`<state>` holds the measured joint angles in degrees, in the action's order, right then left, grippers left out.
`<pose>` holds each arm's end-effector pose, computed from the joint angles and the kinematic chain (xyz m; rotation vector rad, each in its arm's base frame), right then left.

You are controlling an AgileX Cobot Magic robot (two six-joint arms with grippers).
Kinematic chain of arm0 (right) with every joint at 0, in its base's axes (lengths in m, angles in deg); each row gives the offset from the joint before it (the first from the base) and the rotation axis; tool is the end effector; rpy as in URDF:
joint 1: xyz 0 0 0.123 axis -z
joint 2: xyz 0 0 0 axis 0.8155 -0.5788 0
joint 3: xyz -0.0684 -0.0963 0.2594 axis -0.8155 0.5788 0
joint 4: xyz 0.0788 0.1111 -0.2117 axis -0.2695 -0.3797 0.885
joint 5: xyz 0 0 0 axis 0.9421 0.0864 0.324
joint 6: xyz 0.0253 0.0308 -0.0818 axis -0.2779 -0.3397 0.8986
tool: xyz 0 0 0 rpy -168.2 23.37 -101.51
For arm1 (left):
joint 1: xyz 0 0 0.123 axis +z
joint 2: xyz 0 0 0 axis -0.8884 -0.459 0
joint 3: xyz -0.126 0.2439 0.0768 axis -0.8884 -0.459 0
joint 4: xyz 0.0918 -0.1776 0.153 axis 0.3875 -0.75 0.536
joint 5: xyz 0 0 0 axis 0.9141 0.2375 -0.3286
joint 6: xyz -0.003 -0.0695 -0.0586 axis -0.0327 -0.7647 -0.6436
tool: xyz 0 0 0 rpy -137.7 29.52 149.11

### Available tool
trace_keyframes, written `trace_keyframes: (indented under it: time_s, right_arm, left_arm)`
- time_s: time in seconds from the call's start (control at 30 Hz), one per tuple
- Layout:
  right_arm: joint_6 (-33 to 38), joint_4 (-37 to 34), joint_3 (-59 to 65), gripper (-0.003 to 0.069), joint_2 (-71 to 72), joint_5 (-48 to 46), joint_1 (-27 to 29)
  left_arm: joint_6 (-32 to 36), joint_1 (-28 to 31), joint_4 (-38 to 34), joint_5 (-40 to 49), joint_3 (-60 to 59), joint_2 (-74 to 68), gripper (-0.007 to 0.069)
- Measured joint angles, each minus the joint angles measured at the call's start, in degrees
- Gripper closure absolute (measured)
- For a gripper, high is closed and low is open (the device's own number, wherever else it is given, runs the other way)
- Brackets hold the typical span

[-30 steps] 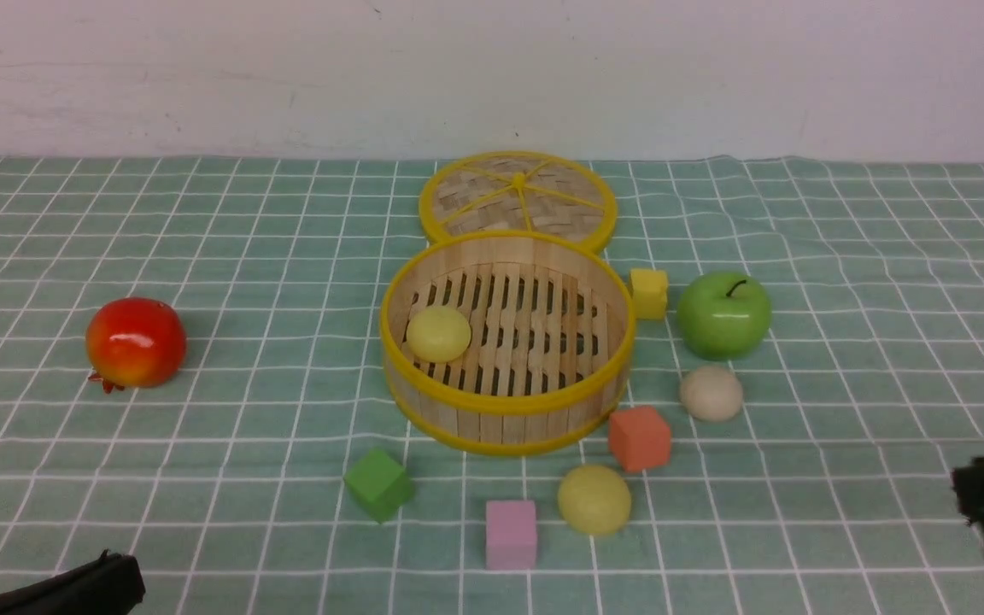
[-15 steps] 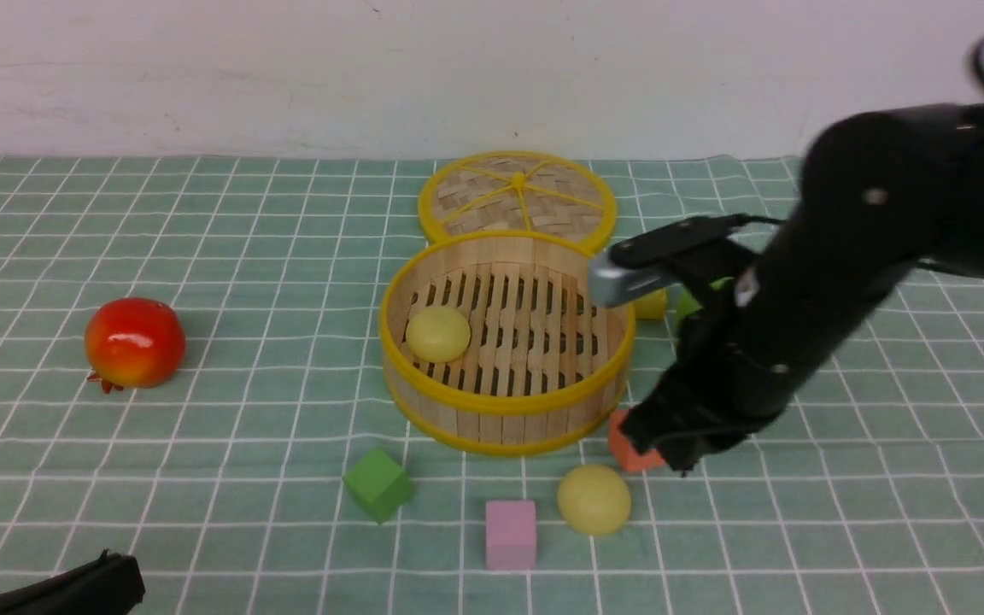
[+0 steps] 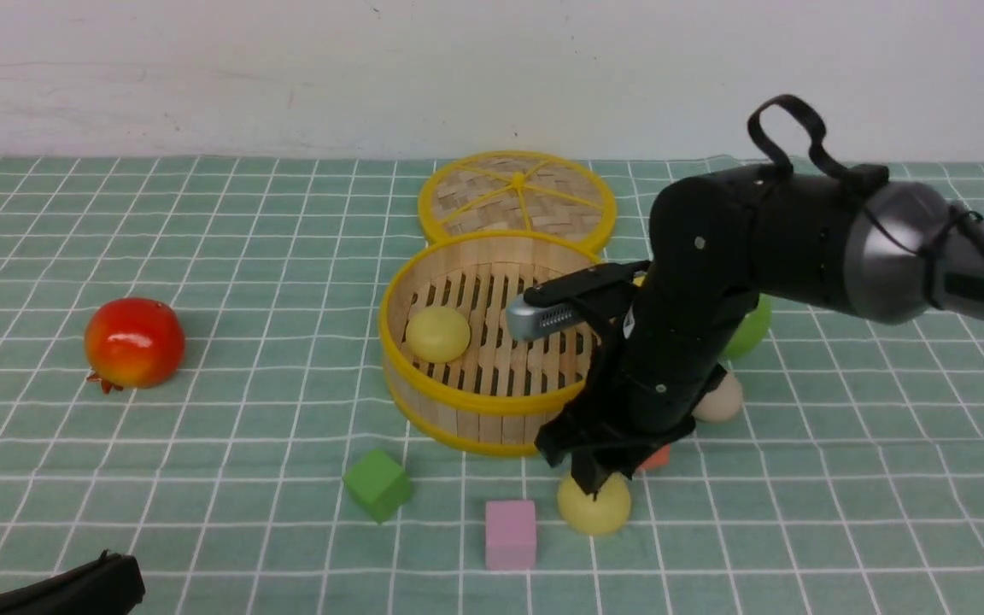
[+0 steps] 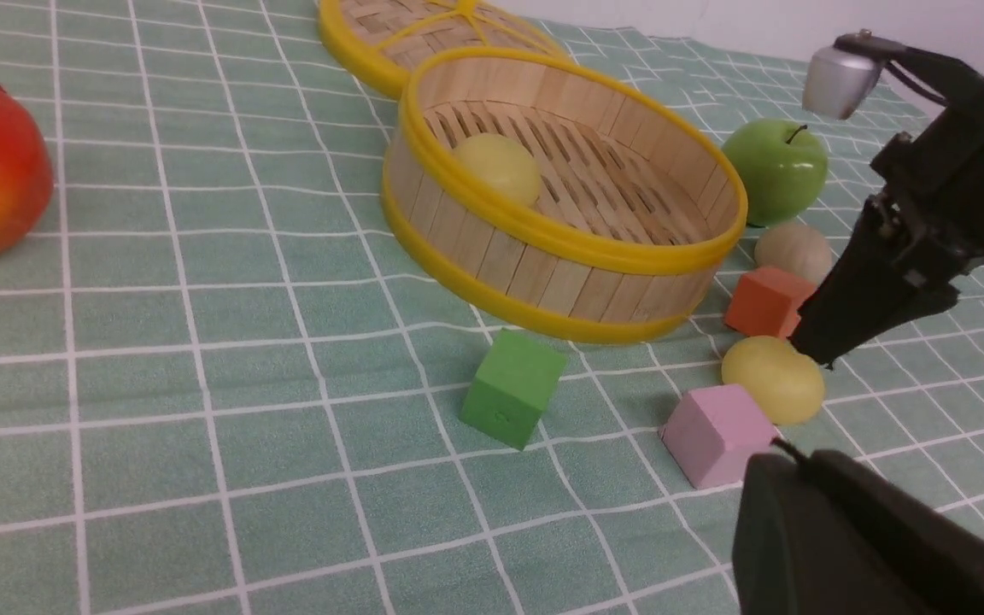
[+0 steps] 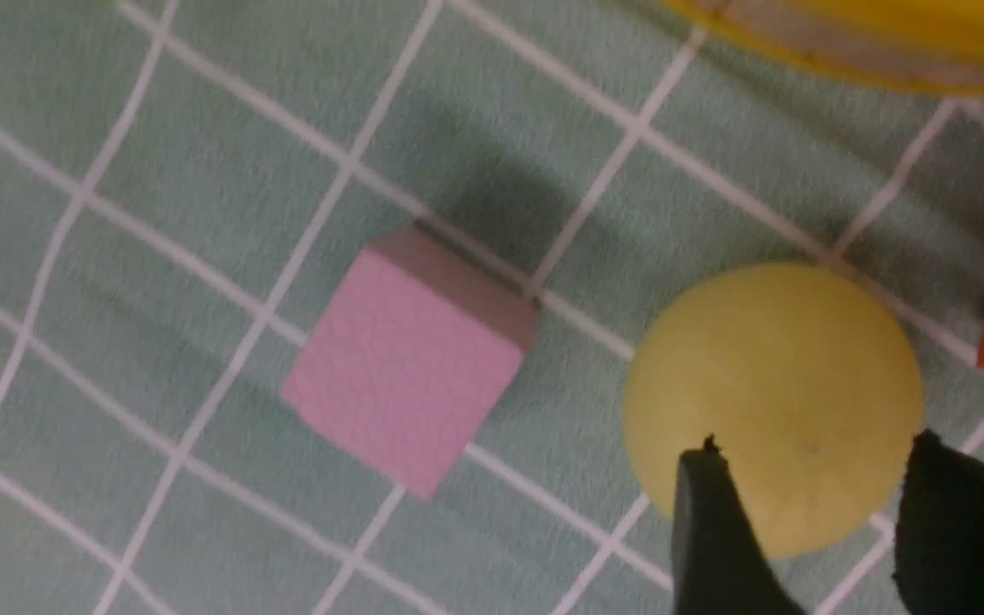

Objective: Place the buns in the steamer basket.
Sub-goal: Use the right arm to grab a steamed stuffed bun

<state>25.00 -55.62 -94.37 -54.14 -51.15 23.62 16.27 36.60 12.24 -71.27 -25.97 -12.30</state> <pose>0.3393 0.2212 0.2102 -0.7088 2.8358 0.3413 0.0790 -0.0406 0.2338 0.1298 1.8133 -0.5790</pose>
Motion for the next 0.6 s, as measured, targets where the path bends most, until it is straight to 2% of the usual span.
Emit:
trace_keyframes:
  time_s: [0.27, 0.57, 0.6]
  right_arm:
    - [-0.69, 1.18, -0.05, 0.0353, -2.71, 3.36, 0.0]
    - [-0.74, 1.55, -0.1, 0.0487, -3.38, 3.41, 0.0]
    - [-0.74, 1.61, -0.1, 0.0524, -3.38, 3.05, 0.0]
  left_arm:
    - [0.0, 0.0, 0.0, 0.0, 0.0, 0.0, 0.0624]
    - [0.0, 0.0, 0.0, 0.0, 0.0, 0.0, 0.062]
    - [0.0, 0.0, 0.0, 0.0, 0.0, 0.0, 0.062]
